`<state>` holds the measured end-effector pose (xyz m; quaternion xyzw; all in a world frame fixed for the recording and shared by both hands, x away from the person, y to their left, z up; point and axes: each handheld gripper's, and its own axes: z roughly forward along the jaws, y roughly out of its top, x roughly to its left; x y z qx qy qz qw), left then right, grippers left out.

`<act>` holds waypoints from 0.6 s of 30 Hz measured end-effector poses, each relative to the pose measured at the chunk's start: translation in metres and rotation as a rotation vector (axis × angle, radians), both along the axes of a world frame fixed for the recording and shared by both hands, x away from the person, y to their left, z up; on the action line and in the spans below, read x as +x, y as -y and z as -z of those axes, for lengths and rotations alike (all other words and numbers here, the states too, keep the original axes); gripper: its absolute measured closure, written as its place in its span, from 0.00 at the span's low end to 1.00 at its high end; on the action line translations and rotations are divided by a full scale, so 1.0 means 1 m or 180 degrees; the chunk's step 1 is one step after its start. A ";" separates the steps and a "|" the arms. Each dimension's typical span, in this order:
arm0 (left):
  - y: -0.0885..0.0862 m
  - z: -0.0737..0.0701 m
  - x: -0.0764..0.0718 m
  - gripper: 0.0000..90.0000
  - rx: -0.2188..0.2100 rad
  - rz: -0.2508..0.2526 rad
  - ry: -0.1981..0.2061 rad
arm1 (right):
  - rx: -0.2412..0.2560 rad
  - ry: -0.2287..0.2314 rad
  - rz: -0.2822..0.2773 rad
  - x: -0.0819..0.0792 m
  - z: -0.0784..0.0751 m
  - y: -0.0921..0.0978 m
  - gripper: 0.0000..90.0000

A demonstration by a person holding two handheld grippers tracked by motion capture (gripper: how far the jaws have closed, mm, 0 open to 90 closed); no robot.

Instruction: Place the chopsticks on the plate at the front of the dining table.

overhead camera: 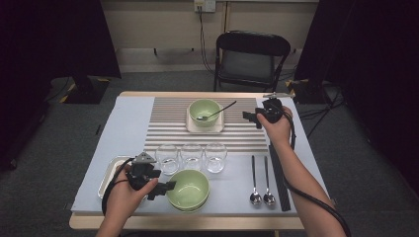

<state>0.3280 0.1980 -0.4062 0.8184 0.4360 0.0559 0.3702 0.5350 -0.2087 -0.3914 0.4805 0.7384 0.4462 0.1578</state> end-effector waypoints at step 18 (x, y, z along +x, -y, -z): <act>0.001 0.000 -0.001 0.29 0.0019 -0.0003 -0.0017 | -0.0041 -0.0028 -0.0114 -0.018 0.007 0.020 0.37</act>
